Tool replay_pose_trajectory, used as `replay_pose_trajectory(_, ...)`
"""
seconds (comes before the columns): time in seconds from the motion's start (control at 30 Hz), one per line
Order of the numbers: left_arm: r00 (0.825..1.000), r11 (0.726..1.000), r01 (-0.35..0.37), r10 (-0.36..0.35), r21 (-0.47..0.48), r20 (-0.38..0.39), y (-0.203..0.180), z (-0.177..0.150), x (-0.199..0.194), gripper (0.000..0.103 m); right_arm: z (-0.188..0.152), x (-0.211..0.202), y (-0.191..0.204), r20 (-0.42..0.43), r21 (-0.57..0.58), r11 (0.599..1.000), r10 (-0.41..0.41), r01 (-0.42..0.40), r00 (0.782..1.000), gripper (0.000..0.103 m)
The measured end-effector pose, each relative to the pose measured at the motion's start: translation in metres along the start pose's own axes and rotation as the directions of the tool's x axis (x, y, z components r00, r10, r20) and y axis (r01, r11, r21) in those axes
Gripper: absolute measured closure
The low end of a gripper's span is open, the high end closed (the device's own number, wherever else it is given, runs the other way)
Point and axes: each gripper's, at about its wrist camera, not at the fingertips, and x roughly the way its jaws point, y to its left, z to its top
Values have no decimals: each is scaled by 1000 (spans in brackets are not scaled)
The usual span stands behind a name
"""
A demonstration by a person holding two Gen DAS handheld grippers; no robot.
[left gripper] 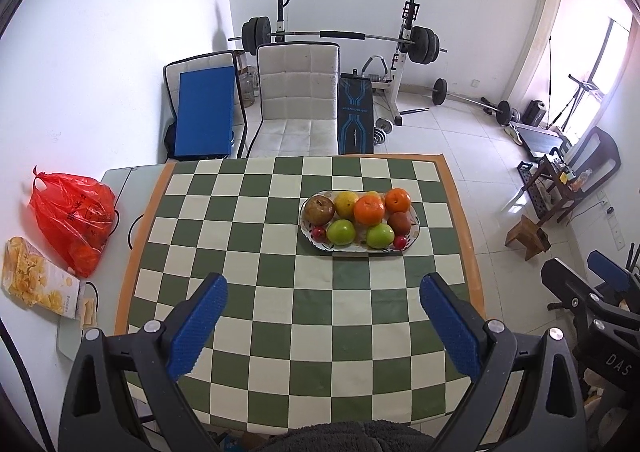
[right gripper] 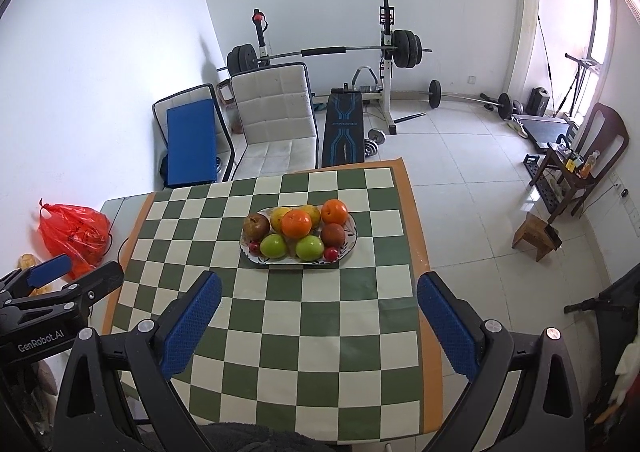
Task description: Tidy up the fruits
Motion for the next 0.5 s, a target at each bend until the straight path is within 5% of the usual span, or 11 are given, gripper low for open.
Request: replay_pose_trajectory(0.5,999,999,-50,50,-5,17,-10,19,54,4,10,77,-12,0,0,999,-39,39,999,3)
